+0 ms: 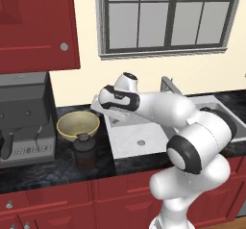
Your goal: Place the bowl in the left basin and the jug in the right basin of the sink.
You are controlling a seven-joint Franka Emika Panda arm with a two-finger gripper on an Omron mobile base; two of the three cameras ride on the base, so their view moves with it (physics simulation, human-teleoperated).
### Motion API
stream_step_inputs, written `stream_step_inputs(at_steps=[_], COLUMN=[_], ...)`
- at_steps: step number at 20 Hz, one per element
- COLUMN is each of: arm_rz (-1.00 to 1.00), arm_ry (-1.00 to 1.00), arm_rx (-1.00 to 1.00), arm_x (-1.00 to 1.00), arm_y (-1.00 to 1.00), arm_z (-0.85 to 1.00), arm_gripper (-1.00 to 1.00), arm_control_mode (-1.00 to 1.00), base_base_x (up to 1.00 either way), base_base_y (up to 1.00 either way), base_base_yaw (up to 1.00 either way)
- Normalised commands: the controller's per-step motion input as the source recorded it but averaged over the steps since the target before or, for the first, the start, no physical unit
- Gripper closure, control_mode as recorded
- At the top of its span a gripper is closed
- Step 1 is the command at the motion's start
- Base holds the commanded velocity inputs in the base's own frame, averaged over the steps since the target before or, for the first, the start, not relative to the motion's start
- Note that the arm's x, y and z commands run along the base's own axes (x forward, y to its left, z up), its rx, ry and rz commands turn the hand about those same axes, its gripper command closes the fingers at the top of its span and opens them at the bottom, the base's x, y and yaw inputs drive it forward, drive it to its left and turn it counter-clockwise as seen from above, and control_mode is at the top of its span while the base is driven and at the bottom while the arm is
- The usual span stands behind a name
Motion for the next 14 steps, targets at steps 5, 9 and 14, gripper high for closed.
stream_step_inputs(at_steps=[5, 9, 14], arm_rz=[0.0, 0.0, 0.0], arm_ry=[-0.1, -0.08, -0.02], arm_rx=[-0.02, -0.02, 0.0], arm_x=[0.21, 0.14, 0.01], arm_y=[0.22, 0.14, 0.0], arm_z=[-0.35, -0.28, -0.25], arm_gripper=[-1.0, -1.0, -1.0], arm_control_mode=[-1.0, -1.0, -1.0], base_base_x=[0.0, 0.0, 0.0], base_base_y=[0.0, 0.0, 0.0], base_base_yaw=[0.0, 0.0, 0.0])
